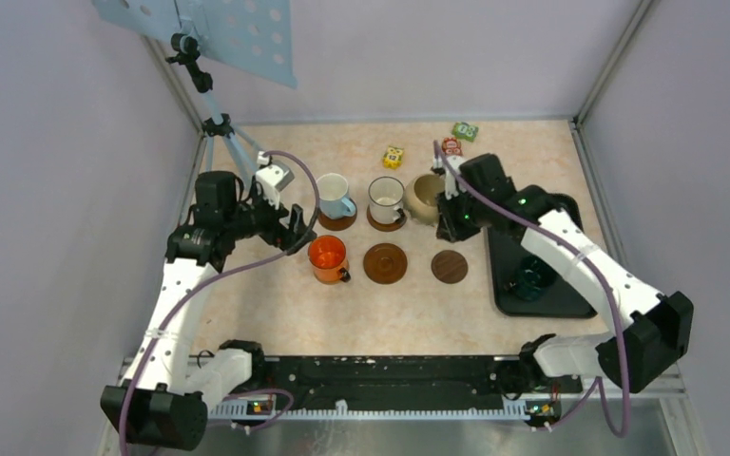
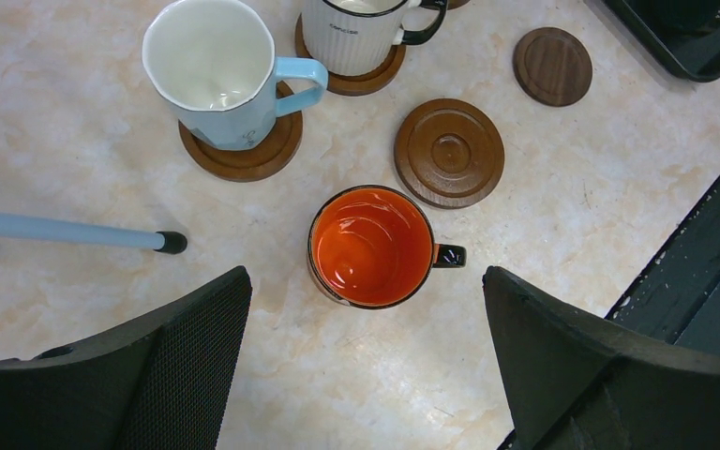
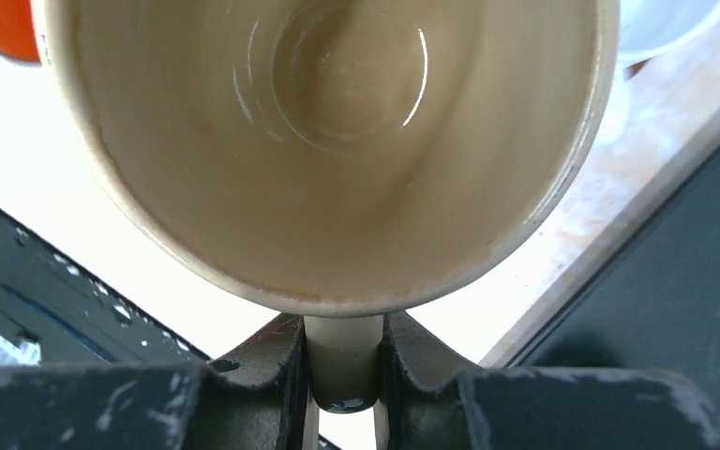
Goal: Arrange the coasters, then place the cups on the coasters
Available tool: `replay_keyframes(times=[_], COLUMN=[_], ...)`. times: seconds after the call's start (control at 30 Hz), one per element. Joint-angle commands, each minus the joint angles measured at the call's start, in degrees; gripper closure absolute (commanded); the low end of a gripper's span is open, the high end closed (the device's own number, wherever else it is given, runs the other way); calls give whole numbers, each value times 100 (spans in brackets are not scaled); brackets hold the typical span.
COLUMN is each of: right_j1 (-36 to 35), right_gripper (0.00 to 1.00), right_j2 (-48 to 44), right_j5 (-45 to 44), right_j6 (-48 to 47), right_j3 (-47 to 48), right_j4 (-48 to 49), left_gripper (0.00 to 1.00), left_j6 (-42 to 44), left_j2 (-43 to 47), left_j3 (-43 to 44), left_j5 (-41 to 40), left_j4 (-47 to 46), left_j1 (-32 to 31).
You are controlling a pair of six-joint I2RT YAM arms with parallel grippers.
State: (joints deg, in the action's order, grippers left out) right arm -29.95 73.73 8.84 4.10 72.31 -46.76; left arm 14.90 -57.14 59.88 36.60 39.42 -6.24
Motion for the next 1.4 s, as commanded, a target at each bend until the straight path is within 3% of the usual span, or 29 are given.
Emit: replay_keyframes(times=[0.0, 0.2, 0.33, 0.73, 1.37], right_j1=[-773, -1920, -2296, -2592, -2630], right_gripper=[100, 100, 100, 100, 100], right_j2=[-293, -117, 131, 831, 1477], right_j5=[-576, -1267, -1534, -2083, -1799], right_j6=[351, 420, 629, 1377, 1525], right_j3=[-346, -702, -874, -1184, -1373], right_j4=[752, 1158, 1372, 1997, 2309], left_gripper=[1, 1, 1, 1, 1], left_j6=[-136, -215, -211, -206, -202], left_j2=[74, 24, 19, 38, 46], left_j3=[-36, -90, -105, -190, -229], left_j5=[224, 406, 394, 420, 524], left_j4=[-291, -373, -380, -445, -436], left_j1=[181, 331, 343, 369, 373])
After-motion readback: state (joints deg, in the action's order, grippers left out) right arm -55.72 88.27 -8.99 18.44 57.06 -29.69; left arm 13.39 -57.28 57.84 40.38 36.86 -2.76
